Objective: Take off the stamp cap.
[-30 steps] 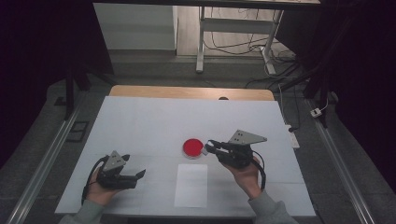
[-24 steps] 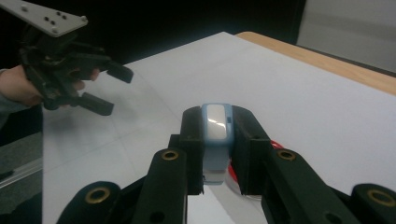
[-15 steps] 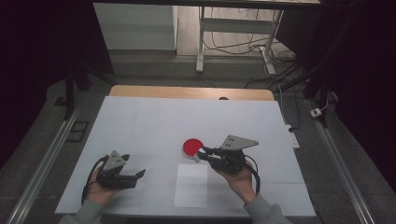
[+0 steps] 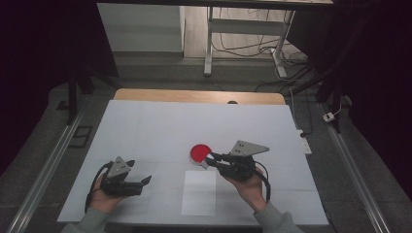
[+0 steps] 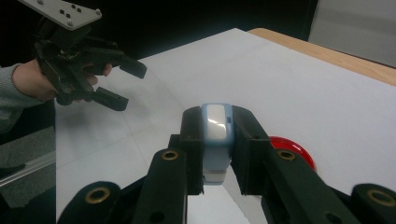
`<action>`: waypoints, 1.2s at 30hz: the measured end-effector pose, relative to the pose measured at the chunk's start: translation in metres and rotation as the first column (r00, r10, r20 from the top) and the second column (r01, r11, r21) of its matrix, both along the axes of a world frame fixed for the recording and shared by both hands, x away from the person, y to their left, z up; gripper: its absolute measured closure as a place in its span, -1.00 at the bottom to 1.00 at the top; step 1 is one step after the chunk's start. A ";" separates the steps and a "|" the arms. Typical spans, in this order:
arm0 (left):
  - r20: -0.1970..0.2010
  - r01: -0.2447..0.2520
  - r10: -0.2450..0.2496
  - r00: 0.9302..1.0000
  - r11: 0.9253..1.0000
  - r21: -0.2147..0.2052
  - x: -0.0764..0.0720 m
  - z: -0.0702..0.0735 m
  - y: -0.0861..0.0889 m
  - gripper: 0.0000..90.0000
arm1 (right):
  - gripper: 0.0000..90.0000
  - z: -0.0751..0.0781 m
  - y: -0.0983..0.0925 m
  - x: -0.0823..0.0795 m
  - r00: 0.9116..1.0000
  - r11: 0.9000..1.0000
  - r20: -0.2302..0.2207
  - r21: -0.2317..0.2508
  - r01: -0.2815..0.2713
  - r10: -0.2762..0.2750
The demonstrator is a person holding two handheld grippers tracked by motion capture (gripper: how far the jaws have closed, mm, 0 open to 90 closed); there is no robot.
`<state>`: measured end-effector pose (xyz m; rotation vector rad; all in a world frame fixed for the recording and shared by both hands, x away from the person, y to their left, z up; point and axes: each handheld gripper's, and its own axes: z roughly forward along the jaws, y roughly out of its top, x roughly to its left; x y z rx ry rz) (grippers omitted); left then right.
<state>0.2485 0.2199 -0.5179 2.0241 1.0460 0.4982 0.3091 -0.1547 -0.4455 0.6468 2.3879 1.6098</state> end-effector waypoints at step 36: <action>0.073 0.067 -0.069 0.995 0.997 0.025 0.010 0.014 -0.035 -0.61 | 0.66 -0.001 0.000 0.002 1.000 1.000 0.001 0.014 0.017 -0.017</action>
